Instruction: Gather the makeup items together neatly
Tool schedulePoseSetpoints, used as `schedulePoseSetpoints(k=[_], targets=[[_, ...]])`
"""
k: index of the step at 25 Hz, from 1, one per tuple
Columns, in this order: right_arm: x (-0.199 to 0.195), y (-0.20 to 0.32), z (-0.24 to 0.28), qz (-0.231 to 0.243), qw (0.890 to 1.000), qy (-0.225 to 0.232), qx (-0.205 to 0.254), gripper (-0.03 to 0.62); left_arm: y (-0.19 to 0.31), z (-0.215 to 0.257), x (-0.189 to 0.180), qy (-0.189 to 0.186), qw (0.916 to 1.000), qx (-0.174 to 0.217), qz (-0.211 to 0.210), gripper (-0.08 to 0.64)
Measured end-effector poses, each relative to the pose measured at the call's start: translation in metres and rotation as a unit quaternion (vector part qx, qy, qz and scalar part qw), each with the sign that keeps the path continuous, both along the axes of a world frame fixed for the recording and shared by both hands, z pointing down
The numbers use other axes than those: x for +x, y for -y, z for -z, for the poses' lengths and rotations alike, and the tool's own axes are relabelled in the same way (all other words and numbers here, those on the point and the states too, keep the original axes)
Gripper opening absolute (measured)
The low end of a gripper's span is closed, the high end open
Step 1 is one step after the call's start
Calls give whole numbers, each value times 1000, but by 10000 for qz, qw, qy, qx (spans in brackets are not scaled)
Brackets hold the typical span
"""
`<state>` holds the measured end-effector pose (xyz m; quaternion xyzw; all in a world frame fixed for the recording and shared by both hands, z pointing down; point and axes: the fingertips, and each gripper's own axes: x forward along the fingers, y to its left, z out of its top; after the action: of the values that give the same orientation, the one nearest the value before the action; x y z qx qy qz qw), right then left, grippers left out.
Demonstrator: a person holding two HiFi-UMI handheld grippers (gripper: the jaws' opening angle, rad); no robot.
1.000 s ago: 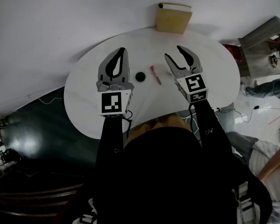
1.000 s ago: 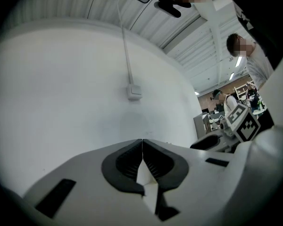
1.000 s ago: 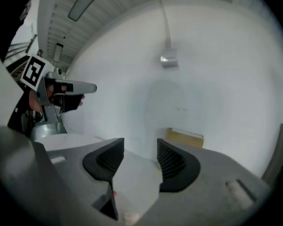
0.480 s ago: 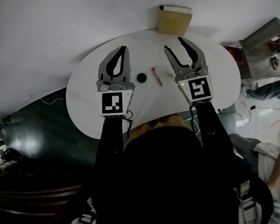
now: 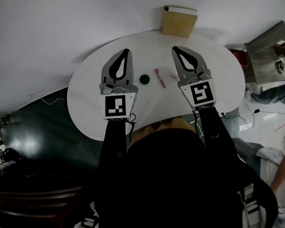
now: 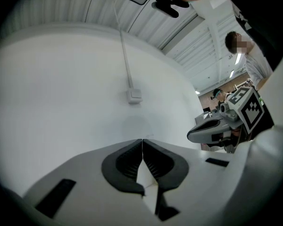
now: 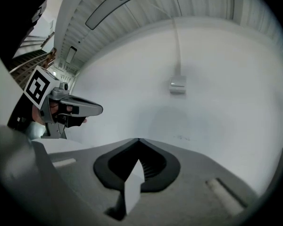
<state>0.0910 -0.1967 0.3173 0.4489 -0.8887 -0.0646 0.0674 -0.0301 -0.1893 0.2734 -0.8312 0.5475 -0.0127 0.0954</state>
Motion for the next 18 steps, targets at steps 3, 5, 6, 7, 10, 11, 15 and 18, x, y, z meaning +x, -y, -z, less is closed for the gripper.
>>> schedulePoseSetpoints(k=[3,5,6,7,10,11,15,18], targets=[[-1,1,-6,39,9999,-129,-32,3,1,-2,-2,-53,10000,-35,65,9],[-6,2,-3,122,9998,3,-150,3,2,-3,-3,-43,9999,-44,87,9],[-8,2,-1,163,9997,48,-179,3,2,-4,-3,-39,9999,-46,96,9],[-9,2,-1,193,9997,44,-172,3,2,-3,-4,-36,9999,-42,106,9],[-11,2,1,233,9997,5,-96,3,0,-2,-4,-9,9999,-13,151,9],[-9,2,-1,213,9997,-31,-71,3,-1,-2,-4,-15,9999,-20,169,9],[-7,6,-4,204,9997,-61,-152,3,2,-2,-6,12,9997,-21,262,9],[-6,8,-3,250,9996,-49,-155,3,1,-3,-8,-2,9993,-49,362,9]])
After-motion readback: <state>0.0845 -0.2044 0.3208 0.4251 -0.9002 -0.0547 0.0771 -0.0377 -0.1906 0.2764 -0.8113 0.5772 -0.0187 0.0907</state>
